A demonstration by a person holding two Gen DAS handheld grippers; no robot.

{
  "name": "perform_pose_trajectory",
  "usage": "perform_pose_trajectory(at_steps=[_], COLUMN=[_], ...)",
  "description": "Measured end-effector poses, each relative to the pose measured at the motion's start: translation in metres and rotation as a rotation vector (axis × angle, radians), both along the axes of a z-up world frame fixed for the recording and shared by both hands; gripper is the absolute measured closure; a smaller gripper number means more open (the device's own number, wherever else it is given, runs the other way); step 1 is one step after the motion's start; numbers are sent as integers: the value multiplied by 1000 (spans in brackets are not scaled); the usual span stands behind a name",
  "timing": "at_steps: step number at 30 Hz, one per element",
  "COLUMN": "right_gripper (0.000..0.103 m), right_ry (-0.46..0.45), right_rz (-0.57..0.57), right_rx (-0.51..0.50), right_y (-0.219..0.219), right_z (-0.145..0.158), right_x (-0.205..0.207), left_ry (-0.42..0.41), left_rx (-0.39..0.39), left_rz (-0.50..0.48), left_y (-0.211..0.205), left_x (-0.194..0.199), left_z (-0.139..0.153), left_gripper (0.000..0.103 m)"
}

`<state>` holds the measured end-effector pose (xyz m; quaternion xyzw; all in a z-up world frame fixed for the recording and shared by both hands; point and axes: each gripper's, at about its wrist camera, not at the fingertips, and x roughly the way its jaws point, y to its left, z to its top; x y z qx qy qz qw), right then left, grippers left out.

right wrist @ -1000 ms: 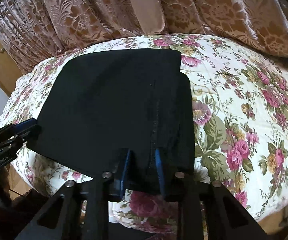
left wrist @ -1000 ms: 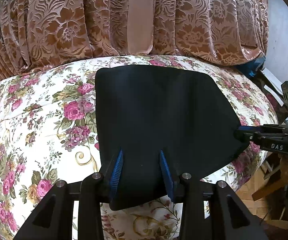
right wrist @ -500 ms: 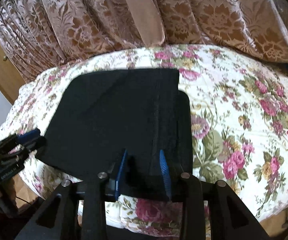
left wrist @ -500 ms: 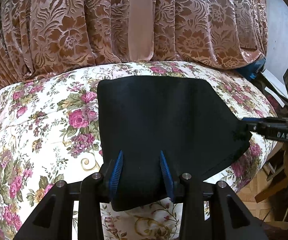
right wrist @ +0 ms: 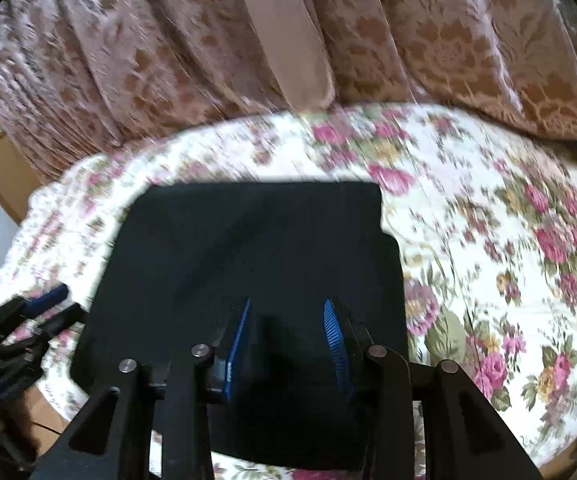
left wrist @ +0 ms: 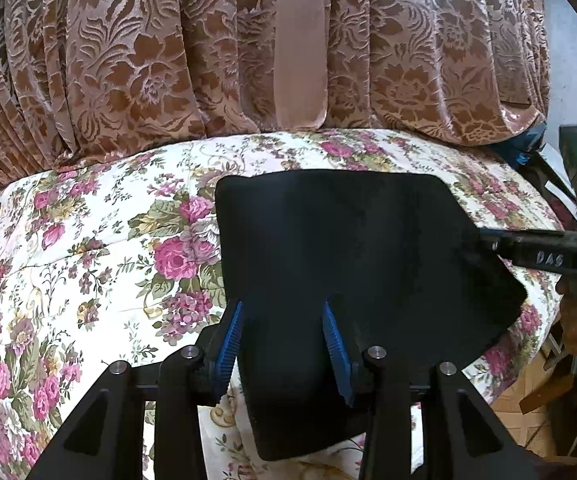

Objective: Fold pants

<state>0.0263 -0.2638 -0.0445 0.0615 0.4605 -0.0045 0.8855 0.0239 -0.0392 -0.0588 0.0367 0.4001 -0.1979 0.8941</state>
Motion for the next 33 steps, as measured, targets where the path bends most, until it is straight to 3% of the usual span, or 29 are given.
perform_pose_trajectory(at_steps=[2,8,10,16,18,20,25,30,33], right_gripper=[66,66,59,54,41,20,17,15,15], right_ry=[40,46,34,23,22,30,71,46,109], right_rz=[-22,-41,-51,-49,-23,-8,42,-6,-43], right_rx=[-19,-36,-29,31,68,93,180,291,422], right_y=[-6,-18,-22,-28,-28,-30,-46,-72,-95], right_z=[-13,-23,-22,-21,-20,-21,-35,-34,-54], right_x=[2,-1,-2,-4,-5,-6,0,3,9], left_ry=[15,56,63,75,103,161,352,412,477], left_rx=[2,-28,-36,-56,-116,-201,-433,-521,-571], left_rz=[1,13,22,34,27,4,-43,-69,-85], left_y=[0,4,8,15,21,29,43,40,36], left_x=[3,14,17,23,27,34,65,82,93], left_z=[-5,-18,-18,-19,-21,-27,-57,-66,-81], left_gripper=[61,53,50,50,45,26,22,22,28])
